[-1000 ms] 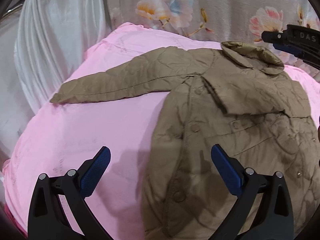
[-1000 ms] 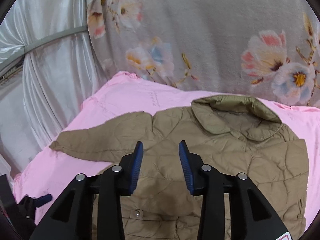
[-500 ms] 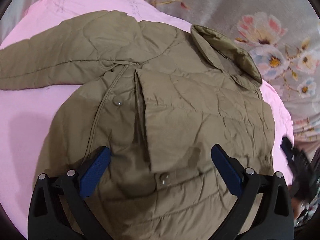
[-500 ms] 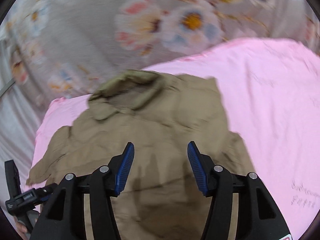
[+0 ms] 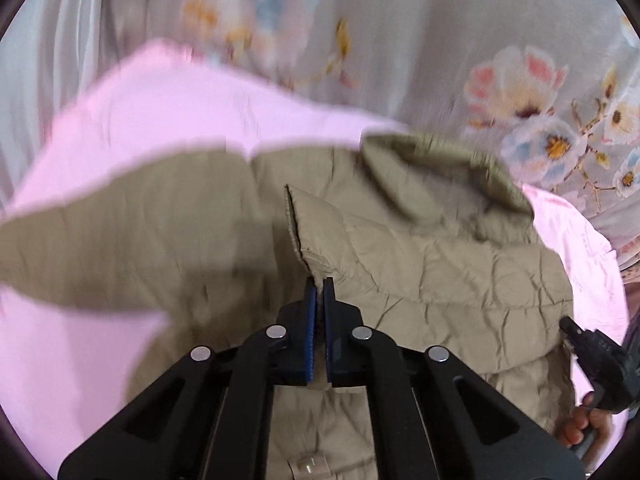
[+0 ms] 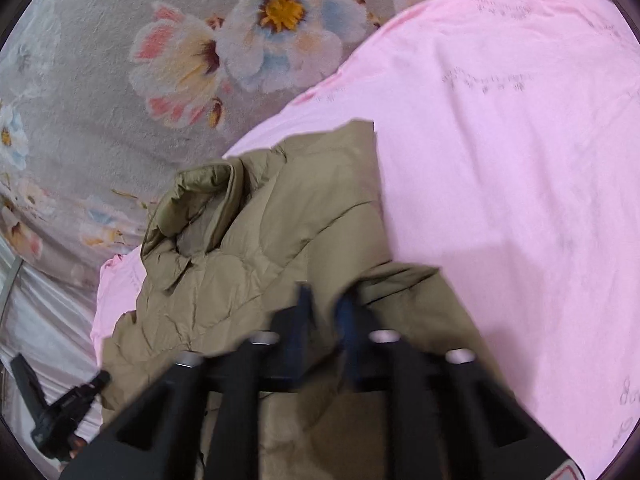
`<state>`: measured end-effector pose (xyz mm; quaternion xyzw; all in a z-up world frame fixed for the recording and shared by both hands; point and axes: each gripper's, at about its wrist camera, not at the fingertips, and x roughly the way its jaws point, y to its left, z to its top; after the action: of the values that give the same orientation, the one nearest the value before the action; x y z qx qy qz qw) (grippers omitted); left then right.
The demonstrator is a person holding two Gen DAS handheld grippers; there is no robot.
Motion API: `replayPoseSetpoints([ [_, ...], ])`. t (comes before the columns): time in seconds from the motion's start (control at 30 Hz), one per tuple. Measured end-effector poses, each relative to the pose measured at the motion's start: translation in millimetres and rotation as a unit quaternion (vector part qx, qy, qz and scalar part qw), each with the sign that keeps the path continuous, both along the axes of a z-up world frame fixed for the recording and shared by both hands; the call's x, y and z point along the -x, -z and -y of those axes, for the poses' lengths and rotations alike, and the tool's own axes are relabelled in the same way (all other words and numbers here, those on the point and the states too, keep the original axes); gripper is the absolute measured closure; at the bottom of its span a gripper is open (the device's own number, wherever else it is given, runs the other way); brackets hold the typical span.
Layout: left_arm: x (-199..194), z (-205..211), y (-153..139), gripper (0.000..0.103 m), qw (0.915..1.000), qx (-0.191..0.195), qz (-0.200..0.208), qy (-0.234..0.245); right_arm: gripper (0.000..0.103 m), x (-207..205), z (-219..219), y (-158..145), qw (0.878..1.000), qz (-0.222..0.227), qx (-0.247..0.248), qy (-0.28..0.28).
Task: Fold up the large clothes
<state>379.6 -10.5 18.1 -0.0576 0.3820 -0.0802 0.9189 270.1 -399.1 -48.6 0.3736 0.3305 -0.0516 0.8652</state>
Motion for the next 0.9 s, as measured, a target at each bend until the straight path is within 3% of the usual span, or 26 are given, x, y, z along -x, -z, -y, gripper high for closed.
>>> replayPoseSetpoints([
  [0.17,-5,0,-25,0.101,0.9979,-0.035,0.054,-0.010,0.096,8,-11,-37,0.996,0.082,0.036,0.000],
  [0.3,-18,-2,16,0.101,0.9977,-0.065,0.010,-0.015,0.097,-8,-21,-22,0.996,0.030,0.086,-0.017],
  [0.43,-22,-5,63,0.100,0.9959,-0.085,-0.022,-0.020,0.097,-17,-23,5,0.995,-0.019,0.093,-0.025],
  [0.67,-11,-9,72,0.097,0.9955,-0.088,-0.021,-0.027,0.099,-26,-37,15,0.987,-0.059,0.147,-0.032],
  [0.9,9,-4,73,0.097,0.9924,-0.117,-0.031,-0.024,0.099,-14,-37,19,0.987,-0.069,0.144,-0.032],
])
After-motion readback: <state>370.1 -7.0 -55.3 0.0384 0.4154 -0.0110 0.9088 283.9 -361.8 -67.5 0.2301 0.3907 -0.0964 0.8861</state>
